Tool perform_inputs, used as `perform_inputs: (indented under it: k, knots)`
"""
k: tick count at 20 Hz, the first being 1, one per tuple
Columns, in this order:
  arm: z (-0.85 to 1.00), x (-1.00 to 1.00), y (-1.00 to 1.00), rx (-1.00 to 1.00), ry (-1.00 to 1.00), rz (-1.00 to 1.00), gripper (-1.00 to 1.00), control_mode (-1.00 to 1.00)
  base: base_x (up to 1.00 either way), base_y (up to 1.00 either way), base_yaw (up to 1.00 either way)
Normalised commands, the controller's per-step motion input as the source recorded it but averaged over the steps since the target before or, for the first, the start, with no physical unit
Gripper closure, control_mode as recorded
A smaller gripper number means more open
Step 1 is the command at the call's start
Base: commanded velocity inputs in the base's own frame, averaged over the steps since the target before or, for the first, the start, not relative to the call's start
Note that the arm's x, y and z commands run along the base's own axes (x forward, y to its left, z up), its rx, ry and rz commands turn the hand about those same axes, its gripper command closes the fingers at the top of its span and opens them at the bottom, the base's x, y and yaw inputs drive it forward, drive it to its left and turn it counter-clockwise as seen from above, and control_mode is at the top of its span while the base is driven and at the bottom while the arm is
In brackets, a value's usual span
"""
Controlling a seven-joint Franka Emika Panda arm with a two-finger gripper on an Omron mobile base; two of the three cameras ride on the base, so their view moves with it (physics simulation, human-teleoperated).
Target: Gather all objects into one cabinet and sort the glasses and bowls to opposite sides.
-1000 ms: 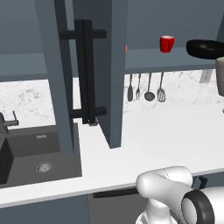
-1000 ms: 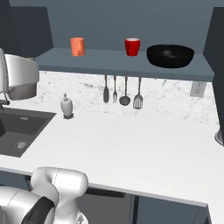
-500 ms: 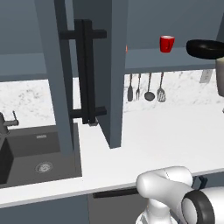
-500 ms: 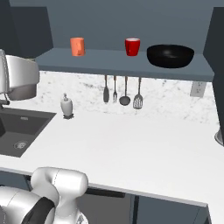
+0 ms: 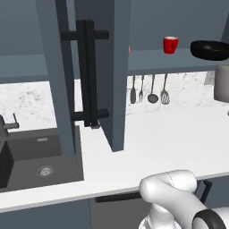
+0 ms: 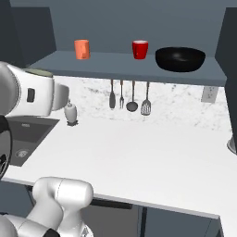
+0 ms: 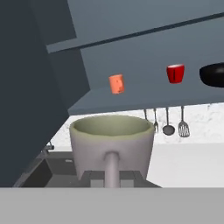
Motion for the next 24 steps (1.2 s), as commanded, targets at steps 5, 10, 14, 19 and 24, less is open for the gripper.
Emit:
perform_inputs:
  k: [5,10,14,19,24]
  knots:
    - [-0.33,0.29,0.0,0.08,-0.02,0.0,1.0,-1.0,0.0,0.0,0.0]
    - [-0.36,0.57,0.0,0.05,-0.01,0.0,1.0,-1.0,0.0,0.0,0.0]
    - [0.0,0.25,0.0,0.0,0.0,0.0,1.0,-1.0,0.0,0.0,0.0]
    - [0.03,0.39,0.0,0.0,0.02,0.01,1.0,-1.0,0.0,0.0,0.0]
    - [0.1,0.31,0.0,-0.12,0.06,0.01,1.0,-1.0,0.0,0.0,0.0]
